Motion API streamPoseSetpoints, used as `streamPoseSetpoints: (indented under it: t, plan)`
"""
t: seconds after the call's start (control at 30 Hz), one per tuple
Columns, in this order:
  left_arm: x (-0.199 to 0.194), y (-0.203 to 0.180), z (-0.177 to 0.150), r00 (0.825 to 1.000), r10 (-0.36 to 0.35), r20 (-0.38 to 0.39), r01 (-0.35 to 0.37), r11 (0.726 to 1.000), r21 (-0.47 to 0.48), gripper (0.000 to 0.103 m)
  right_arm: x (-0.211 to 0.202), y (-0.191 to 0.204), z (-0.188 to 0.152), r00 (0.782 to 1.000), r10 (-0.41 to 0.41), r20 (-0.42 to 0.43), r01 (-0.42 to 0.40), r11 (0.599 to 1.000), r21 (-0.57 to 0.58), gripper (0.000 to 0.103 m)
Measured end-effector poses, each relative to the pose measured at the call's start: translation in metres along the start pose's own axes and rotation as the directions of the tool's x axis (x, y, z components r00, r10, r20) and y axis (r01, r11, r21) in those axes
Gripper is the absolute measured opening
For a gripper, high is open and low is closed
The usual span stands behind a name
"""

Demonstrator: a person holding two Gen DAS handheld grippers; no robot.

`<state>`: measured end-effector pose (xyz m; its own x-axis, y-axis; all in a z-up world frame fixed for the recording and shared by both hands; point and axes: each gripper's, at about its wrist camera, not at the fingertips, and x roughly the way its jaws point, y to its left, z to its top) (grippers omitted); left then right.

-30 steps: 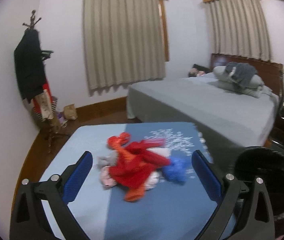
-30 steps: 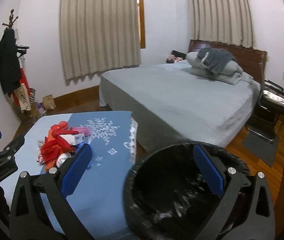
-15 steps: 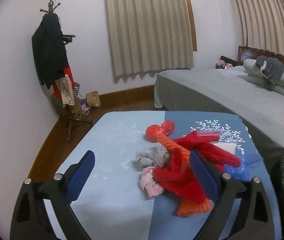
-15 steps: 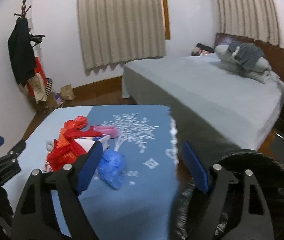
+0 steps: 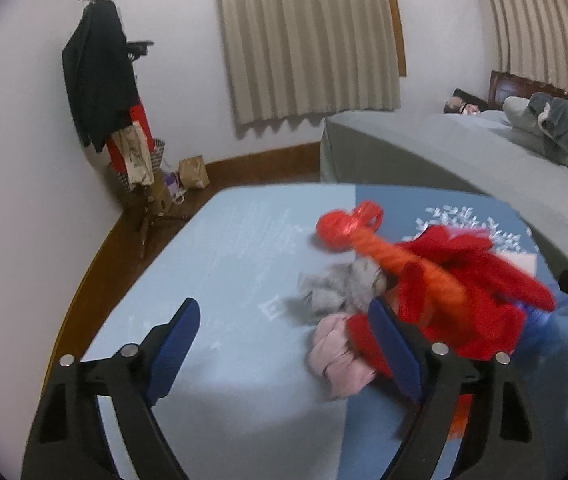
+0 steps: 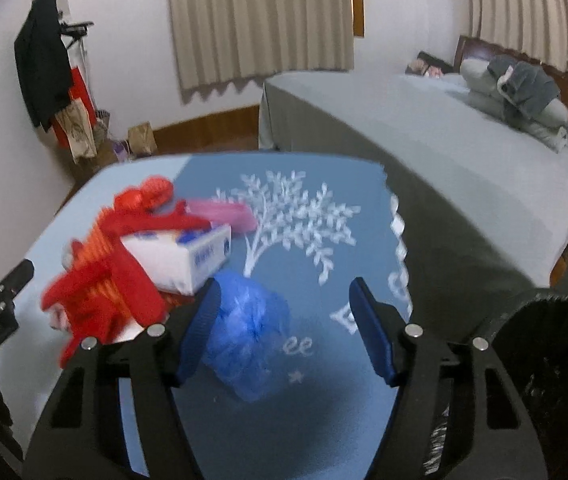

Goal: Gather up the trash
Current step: 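Grasp the blue plastic bag with the right gripper while the left gripper grasps the pink cloth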

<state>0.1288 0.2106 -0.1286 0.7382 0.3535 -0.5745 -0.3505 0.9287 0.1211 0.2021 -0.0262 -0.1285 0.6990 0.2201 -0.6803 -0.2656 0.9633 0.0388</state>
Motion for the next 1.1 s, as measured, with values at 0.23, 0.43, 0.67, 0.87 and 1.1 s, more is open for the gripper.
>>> streamPoseSetpoints:
  t: [0.23,0.43,0.67,0.87,1.1]
  plan:
    - [0.012,0.003,-0.012,0.999,0.009,-0.041,-0.009,1.0,0.003,0.083,0.029,0.014,-0.013,0.998,0.03,-0.063,-0.032,0.999,-0.028,0.065]
    - [0.025,0.005,-0.021,0.996,-0.001,-0.086,0.001,1.0,0.001,0.073,0.043,0.019,-0.021,0.989,0.096,-0.11,-0.099,0.995,-0.024,0.044]
    - [0.034,0.002,-0.027,0.989,-0.075,-0.127,0.074,0.997,-0.017,0.064,0.033,0.014,-0.02,0.987,0.136,-0.084,-0.138,0.99,-0.013,0.029]
    - [0.028,-0.008,-0.029,0.988,-0.1,-0.122,0.101,0.995,0.009,0.064,0.014,-0.003,-0.019,0.996,0.081,-0.043,-0.08,0.997,0.012,0.029]
    - [0.045,-0.021,-0.029,0.976,-0.13,-0.176,0.136,0.99,0.02,0.047,0.007,-0.008,-0.024,0.997,0.067,-0.045,-0.066,0.998,0.011,0.029]
